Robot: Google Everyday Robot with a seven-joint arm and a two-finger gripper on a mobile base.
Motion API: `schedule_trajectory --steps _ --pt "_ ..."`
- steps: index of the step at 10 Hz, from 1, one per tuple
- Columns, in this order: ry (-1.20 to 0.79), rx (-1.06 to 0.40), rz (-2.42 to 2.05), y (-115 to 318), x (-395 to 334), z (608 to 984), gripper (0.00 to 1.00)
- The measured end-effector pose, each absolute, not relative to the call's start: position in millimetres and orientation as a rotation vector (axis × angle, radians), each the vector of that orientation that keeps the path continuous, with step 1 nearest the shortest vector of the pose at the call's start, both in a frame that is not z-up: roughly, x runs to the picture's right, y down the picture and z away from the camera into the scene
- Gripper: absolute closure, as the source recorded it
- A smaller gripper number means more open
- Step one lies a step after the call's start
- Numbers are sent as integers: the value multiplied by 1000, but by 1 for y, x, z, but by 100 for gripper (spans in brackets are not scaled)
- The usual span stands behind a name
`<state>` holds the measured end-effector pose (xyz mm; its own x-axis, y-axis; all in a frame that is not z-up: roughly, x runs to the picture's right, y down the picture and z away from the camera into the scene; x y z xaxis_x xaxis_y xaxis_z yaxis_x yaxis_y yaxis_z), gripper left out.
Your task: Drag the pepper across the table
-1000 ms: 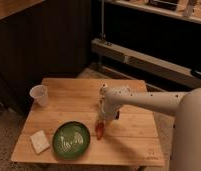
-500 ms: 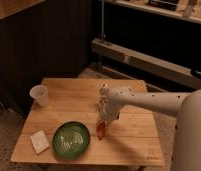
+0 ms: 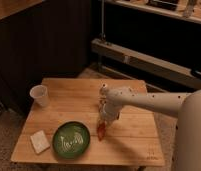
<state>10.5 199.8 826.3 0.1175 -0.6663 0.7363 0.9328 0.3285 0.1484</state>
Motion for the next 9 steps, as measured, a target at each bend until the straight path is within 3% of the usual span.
schedule_trajectory --steps 9 --pt "-822 -391 -1239 202 14 823 100"
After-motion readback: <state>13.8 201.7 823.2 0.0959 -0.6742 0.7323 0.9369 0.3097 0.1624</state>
